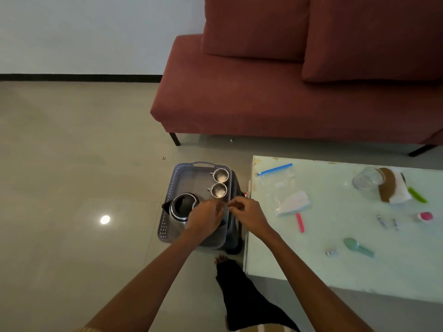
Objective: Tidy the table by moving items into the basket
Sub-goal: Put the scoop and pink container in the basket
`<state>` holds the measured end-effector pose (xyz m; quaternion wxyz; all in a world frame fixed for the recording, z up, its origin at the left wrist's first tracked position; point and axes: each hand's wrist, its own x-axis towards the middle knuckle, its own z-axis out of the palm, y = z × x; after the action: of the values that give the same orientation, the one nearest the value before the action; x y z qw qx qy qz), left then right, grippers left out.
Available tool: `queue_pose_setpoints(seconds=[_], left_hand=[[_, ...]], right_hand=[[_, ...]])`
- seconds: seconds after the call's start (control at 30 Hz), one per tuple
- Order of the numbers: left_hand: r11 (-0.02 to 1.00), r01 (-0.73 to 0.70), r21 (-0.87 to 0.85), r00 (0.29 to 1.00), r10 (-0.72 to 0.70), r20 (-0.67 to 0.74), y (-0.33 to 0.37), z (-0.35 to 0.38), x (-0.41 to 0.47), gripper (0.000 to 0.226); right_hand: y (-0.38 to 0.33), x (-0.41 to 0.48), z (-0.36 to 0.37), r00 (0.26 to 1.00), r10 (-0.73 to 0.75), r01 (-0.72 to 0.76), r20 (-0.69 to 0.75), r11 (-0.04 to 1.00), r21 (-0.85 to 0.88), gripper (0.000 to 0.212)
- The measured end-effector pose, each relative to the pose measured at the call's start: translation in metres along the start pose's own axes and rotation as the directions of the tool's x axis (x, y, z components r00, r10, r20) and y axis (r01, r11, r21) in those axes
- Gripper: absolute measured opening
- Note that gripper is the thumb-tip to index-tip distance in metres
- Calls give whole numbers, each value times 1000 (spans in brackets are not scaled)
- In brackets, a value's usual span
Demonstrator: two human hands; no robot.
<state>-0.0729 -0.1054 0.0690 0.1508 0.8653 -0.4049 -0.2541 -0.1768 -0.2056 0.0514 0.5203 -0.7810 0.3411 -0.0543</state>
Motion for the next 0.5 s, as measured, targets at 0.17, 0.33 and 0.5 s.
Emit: queue_pose_setpoints(seconds=[0.17, 0.33, 0.5], left_hand=[[997, 32, -75, 999, -28, 46, 25, 36, -57, 20], [987, 49, -153, 988, -25, 153, 54, 75, -95, 21], [984, 3, -180, 983, 30, 183, 92, 106, -101, 21]], right_hand=[[5, -70, -10, 996, -19, 22, 82, 999, -36, 16], [32, -132, -32, 993, 23, -13, 120, 997, -77, 17], [70, -164, -69, 990, 117, -110, 83, 990, -89, 18]])
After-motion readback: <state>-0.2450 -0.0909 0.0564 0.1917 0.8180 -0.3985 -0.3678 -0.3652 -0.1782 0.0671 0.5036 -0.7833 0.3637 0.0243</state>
